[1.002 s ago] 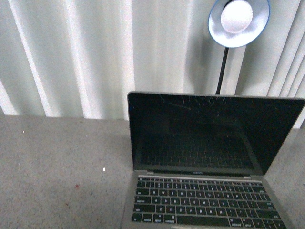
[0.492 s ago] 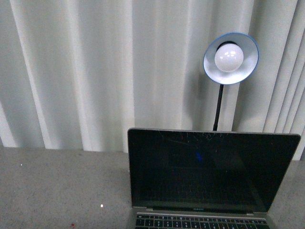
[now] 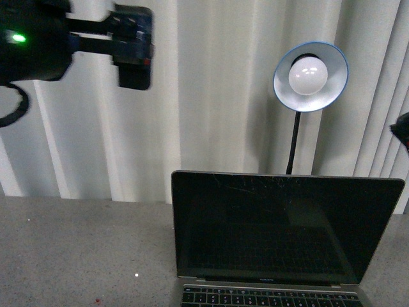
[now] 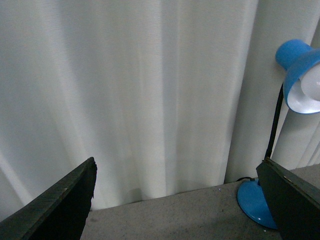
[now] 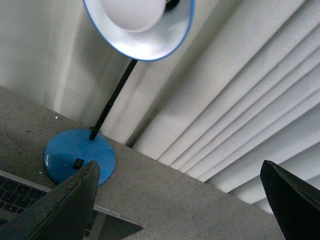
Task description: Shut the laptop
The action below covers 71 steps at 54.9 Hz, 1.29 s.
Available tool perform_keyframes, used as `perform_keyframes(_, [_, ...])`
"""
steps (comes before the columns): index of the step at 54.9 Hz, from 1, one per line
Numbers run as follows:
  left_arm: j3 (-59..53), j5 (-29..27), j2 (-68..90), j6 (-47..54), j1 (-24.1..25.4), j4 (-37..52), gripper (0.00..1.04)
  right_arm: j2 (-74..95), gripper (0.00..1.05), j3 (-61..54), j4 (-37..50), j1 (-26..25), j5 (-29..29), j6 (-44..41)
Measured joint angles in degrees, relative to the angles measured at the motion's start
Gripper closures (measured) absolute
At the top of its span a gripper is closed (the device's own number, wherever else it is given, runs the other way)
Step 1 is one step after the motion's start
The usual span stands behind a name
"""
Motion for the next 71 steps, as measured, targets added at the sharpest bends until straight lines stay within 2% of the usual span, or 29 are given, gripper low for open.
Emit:
perform_keyframes(9, [4.7,-1.6,5.3,5.6,-2.8,-4.0,0.07,3.9,0.07,3.9,-0.4,-0.2,-1.0,-2.7])
perform_keyframes(13, [6.4,-2.8,6.6,8.6,-3.9,-5.5,0.07,4.6,0.07,5.7,-2.2,-1.0,-4.3,-2.2])
perform_keyframes(20, [10.6,-9.5,9.7,12.0,-6.0,-6.2,0.07,4.8,0.07,7.5,-4.3,-1.8,-9.6,-1.9])
perform_keyframes(34, [15.6,-15.7,15.6,20.7,-8.5,-7.2,0.08,7.5,0.09,9.7,-9.8,-2.8,-10.1,-4.4])
perform_keyframes(38, [17.4,-16.7,17.7,21.1,-8.9,-9.9,0.19,8.5,0.2,10.0,-9.6,-3.0,-9.6,-5.0])
perform_keyframes(43, [19.1,-16.9,20.0,21.9,-9.9,-16.1,0.43,9.9,0.42,11.5,-12.4,-3.5,-13.3,-4.8])
perform_keyframes(48, [20.1,-16.0,20.6,23.3,-10.9,-19.2,0.6,10.9,0.61,13.5,-15.8,-4.2,-16.9,-4.2])
perform_keyframes(51, [20.1,-13.6,20.6,24.5,-11.5,-19.1,0.73,11.4,0.72,13.8,-16.6,-4.5,-17.9,-4.5])
perform_keyframes(52, [20.1,-13.4,20.6,24.5,-11.6,-19.0,0.75,11.5,0.75,13.9,-17.0,-4.5,-18.1,-4.6])
perform_keyframes(57, [20.1,-13.4,20.6,26.1,-12.8,-18.7,0.98,12.4,0.96,13.9,-19.0,-4.6,-20.8,-7.3])
perform_keyframes(59, [20.1,-13.7,20.6,26.0,-13.0,-19.2,1.02,12.7,1.02,14.0,-19.4,-4.6,-21.1,-7.7])
perform_keyframes(71, [20.0,-14.6,20.6,26.6,-14.2,-22.9,1.01,14.5,1.02,17.9,-22.7,-4.1,-20.3,-11.3])
